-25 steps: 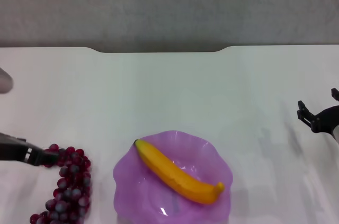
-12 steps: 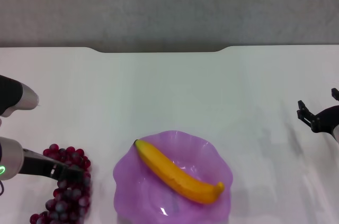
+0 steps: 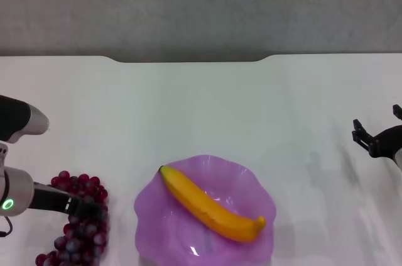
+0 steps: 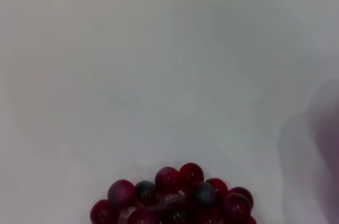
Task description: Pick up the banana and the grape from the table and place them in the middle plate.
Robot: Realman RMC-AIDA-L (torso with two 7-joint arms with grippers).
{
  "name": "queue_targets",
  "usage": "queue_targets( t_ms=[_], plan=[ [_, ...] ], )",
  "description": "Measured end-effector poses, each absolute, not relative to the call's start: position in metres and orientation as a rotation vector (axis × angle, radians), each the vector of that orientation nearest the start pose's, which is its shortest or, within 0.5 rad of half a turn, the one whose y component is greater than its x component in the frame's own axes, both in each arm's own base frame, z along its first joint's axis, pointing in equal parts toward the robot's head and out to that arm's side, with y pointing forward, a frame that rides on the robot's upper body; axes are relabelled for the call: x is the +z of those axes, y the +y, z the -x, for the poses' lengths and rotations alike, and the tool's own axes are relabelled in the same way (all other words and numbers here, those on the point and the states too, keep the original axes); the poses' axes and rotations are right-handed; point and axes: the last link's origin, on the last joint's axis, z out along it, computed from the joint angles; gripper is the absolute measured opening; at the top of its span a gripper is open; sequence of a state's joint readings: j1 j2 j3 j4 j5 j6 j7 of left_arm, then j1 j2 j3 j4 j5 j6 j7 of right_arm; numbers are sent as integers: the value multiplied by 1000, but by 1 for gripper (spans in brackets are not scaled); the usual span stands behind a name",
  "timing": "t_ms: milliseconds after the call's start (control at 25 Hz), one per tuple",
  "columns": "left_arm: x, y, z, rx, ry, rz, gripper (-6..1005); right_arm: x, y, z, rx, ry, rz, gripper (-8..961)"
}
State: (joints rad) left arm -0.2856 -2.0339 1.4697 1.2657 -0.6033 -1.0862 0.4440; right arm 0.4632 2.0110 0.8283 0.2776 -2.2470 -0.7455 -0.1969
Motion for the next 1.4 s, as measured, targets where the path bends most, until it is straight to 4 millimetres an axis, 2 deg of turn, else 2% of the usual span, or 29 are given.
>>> queue_targets(
  t_ms=[480, 680, 920, 1400],
  plan=[
    [-6, 337, 294, 178, -1287, 2222, 890, -29, 353, -352, 213, 485, 1787, 885],
    [-6, 337, 295, 174, -1294, 2218, 842, -29, 353, -353, 213, 486, 1786, 885],
    [-6, 338, 303, 176, -1336, 2200, 632, -29, 353, -353, 213, 486, 1786, 885],
    [-7, 340, 309, 170, -1356, 2190, 397, -29, 353, -353, 212, 487, 1785, 885]
  ],
)
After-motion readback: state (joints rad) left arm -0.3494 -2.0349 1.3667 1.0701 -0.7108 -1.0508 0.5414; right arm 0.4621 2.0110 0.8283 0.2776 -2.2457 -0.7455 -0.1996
